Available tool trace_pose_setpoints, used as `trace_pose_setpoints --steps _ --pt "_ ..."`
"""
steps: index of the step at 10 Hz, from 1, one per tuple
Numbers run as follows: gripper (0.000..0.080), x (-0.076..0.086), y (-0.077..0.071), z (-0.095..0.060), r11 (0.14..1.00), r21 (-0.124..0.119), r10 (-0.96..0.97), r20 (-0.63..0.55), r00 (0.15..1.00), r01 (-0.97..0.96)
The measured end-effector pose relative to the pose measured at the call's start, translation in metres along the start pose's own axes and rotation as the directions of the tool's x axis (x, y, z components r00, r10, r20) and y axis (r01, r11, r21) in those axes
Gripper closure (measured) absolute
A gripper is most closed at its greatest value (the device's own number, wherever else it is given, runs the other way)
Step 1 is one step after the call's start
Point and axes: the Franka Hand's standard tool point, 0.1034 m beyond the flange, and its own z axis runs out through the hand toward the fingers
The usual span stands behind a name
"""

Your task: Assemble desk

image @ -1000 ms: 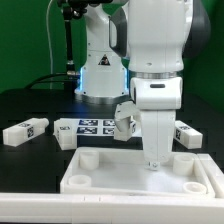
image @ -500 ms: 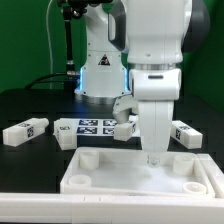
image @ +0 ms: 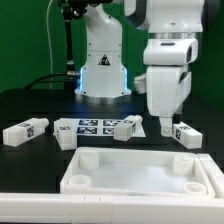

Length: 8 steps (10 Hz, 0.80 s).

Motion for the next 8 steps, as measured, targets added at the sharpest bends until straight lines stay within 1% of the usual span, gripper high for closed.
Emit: trace_pose_setpoints --steps 1,4,5,6,8 --pt "0.0151 0.008 -0.004 0.002 1.000 -0.007 -0.002 -0.009 1.000 0.002" --pt "0.0151 0.006 -0.003 0.003 1.000 -0.005 0.020 -0.007 1.000 -0.020" --pt "0.0151 0.007 -0.004 0.003 0.996 -0.003 0.088 -0.008 0.996 -0.088" --pt "0.0151 0.007 -0.005 0.002 0.978 -0.001 0.209 -0.009 0.978 -0.209" --pt "0.0151 0.012 -0.018 -0.001 0.896 0.001 0.444 -0.007 0.896 -0.444"
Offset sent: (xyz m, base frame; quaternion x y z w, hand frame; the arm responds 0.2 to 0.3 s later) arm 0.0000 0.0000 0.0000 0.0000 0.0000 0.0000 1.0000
